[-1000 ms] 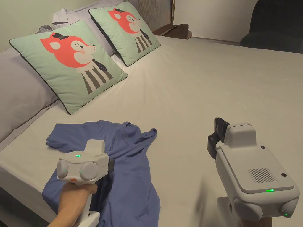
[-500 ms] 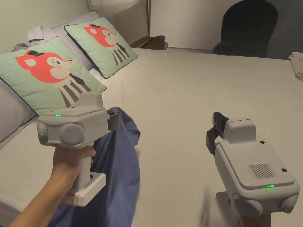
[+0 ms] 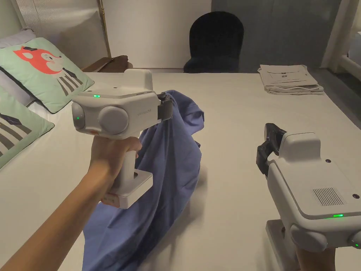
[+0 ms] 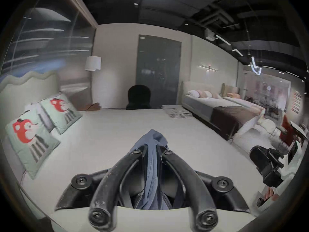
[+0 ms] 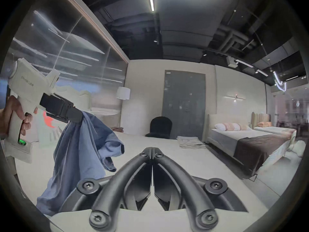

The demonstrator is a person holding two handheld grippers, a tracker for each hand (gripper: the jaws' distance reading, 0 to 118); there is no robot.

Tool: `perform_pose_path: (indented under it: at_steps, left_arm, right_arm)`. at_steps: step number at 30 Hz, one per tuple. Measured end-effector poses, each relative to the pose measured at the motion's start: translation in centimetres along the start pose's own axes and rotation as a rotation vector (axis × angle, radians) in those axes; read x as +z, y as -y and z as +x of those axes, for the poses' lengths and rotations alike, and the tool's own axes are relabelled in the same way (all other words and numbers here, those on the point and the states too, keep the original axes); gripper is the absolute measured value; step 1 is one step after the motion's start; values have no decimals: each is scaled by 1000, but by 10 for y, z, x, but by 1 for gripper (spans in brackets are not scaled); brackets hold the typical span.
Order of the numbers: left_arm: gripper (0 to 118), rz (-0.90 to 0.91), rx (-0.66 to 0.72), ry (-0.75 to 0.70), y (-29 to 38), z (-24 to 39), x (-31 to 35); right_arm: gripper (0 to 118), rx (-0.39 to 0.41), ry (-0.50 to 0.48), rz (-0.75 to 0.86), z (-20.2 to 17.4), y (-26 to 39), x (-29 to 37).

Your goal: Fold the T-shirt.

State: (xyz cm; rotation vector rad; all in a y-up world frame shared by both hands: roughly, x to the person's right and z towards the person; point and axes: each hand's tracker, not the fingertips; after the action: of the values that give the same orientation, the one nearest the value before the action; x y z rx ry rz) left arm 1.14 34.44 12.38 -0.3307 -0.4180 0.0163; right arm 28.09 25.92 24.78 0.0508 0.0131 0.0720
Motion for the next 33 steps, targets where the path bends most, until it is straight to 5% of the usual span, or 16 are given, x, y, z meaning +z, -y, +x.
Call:
perform_pose_path:
  at_steps: [7,14,21,28,31,32,33]
  left_arm:
    - [7,-52,-19,144,9,63,-49]
    - [7,-242,34,277,91,99,-82]
    - [7,-485,109,254,191,98,-110]
    - [8,-625,20,162,246,105,-117]
    - [34,-572,66,168,223,108,-98]
    - [34,-535,64,180,216,108,-89]
    - [60,-510,50,175,210,109,-81]
  right_arm:
    - [0,14,123,-9,55,3,21]
    - [0,13,172,-41,77,16,32]
    - [0,4,169,-81,73,33,31]
    - [0,-8,158,-111,67,42,29]
    - [0,-6,154,-112,66,41,28]
    - [0,-3,153,-111,65,41,28]
    - [0,-1,152,-110,64,40,27]
